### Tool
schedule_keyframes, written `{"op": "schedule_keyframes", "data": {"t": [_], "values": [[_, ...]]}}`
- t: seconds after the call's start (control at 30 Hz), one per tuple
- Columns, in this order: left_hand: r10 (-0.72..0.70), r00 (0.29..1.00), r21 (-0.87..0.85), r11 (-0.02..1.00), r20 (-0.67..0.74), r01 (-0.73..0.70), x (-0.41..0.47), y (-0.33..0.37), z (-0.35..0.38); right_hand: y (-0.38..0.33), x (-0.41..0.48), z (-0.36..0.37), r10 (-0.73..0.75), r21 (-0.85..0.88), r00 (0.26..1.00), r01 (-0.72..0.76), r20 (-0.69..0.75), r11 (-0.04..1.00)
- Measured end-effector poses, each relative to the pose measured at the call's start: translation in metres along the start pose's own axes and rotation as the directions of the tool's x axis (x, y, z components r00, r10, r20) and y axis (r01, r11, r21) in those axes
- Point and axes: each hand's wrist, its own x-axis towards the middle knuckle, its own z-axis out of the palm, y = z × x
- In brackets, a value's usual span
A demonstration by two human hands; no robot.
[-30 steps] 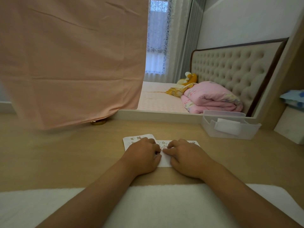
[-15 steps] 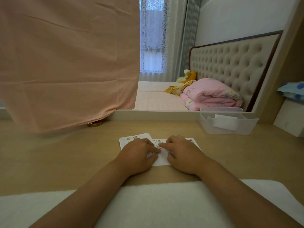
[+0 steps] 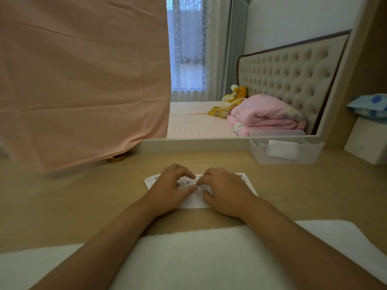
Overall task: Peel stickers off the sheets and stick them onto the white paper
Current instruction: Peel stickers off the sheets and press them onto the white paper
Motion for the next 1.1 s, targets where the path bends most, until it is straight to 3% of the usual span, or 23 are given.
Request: {"op": "schedule_keyframes", "data": {"t": [0.07,0.13,0.23,0.3,0.37,0.57,0.77,0.93,1.03,1.1], "values": [[-0.020,0.994,-0.056,0.998,-0.105,0.014,0.003,0.000,-0.007,-0.003,0.003,0.002,0.001,0.020,1.000,-0.001,-0.023,1.000],[-0.037,0.991,0.050,0.998,-0.128,0.044,0.005,-0.004,-0.020,-0.006,0.005,0.005,-0.002,0.023,1.000,0.002,-0.021,1.000],[-0.207,0.975,0.413,0.898,0.085,0.155,0.003,-0.020,-0.040,-0.007,0.008,0.011,-0.006,0.004,0.999,0.006,0.032,1.000],[-0.334,0.918,0.508,0.841,0.213,0.188,-0.001,-0.027,-0.046,-0.005,0.011,0.015,0.004,-0.008,0.998,-0.004,0.059,1.000],[-0.340,0.906,0.507,0.844,0.253,0.175,-0.003,-0.031,-0.045,-0.003,0.013,0.016,0.029,-0.033,0.997,-0.027,0.066,0.999],[-0.202,0.976,0.481,0.866,0.080,0.139,-0.004,-0.028,-0.042,-0.004,0.014,0.014,0.051,-0.027,0.999,-0.050,0.016,0.998],[-0.095,0.995,0.379,0.922,0.041,0.073,-0.006,-0.012,-0.045,-0.011,0.017,0.008,-0.023,0.018,0.958,0.030,-0.285,0.999],[-0.074,0.995,0.350,0.935,0.066,0.046,-0.006,0.005,-0.038,-0.011,0.015,0.011,-0.137,0.052,0.865,0.184,-0.482,0.982],[-0.139,0.989,0.262,0.957,0.043,0.123,-0.005,0.018,-0.036,-0.007,0.013,0.008,-0.082,0.095,0.835,0.159,-0.544,0.983],[-0.194,0.976,0.169,0.964,-0.096,0.208,-0.006,0.028,-0.039,-0.005,0.011,0.006,-0.038,0.105,0.818,0.120,-0.574,0.987]]}}
